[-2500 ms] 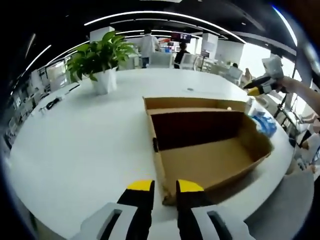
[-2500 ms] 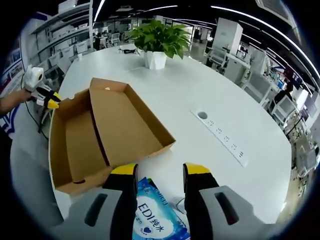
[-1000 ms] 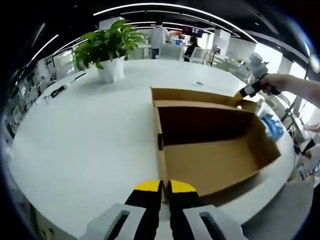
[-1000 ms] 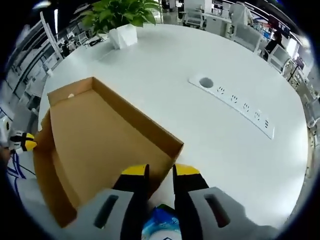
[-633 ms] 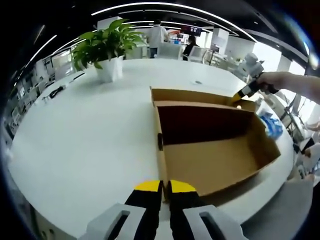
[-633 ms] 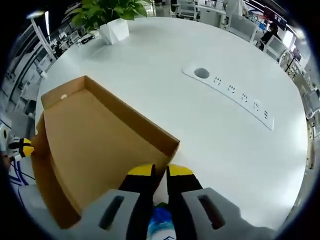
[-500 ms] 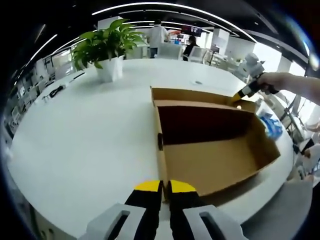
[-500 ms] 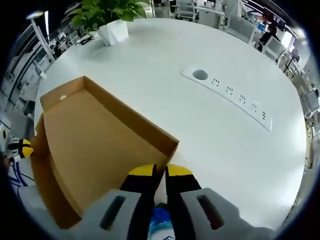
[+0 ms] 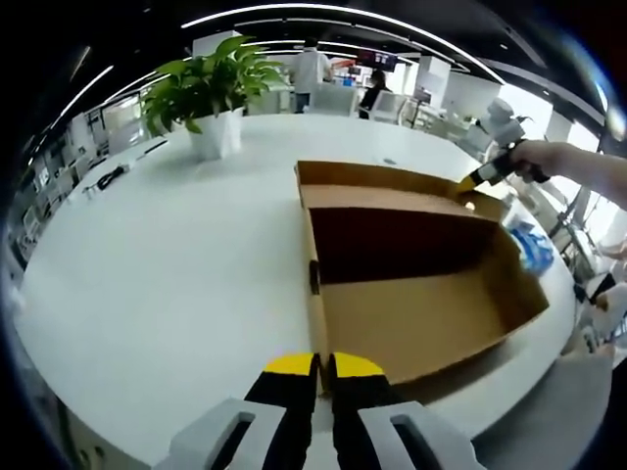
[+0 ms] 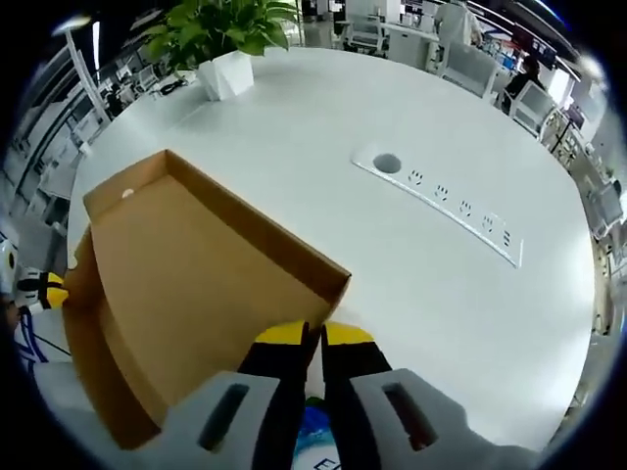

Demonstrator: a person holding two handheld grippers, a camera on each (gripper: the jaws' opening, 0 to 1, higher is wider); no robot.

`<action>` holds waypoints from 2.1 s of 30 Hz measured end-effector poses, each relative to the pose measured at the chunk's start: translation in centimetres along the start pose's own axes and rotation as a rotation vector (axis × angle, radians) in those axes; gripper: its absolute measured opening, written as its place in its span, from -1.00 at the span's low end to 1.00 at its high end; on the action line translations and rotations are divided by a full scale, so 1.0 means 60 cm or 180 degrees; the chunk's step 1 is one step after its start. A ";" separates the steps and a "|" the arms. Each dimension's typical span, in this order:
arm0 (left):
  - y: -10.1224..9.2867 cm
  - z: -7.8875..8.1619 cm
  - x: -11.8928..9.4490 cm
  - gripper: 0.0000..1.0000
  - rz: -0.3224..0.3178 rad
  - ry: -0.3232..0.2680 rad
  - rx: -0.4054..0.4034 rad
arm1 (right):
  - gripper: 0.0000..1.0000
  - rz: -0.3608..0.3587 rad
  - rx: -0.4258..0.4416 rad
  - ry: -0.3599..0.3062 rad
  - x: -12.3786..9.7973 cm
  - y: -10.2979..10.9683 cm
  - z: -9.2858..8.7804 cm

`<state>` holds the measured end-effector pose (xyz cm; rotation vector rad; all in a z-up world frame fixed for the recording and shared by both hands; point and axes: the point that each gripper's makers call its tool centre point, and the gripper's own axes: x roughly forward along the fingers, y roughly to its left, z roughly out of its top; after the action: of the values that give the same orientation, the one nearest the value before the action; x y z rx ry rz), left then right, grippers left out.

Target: Operate the shoe box by opening the lid, removing the specified soft item, and placing it in the target area until the item is outside and the box remains undamaged.

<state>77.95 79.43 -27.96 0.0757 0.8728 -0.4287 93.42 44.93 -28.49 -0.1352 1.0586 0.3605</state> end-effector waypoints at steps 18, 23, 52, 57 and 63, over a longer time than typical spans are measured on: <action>-0.002 0.001 0.000 -0.92 0.0014 0.0005 0.0006 | -0.96 -0.0007 -0.0109 -0.0214 -0.044 0.005 0.017; -0.002 0.001 0.000 -0.92 0.0020 -0.0007 0.0008 | -0.97 -0.0006 -0.0144 -0.0268 -0.052 0.004 0.023; -0.002 0.001 -0.002 -0.92 0.0016 -0.0018 0.0049 | -0.97 -0.0112 -0.0461 -0.0660 -0.136 0.027 0.035; -0.006 0.001 -0.005 -0.92 0.0023 -0.0018 0.0061 | -0.97 -0.0134 -0.0492 -0.0723 -0.150 0.033 0.024; -0.003 0.001 -0.003 -0.93 0.0030 -0.0018 0.0069 | -0.97 -0.0129 -0.0525 -0.0817 -0.163 0.039 0.027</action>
<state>77.84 79.32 -27.74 0.0983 0.8620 -0.4294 89.67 45.35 -19.03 -0.2506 0.7711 0.4165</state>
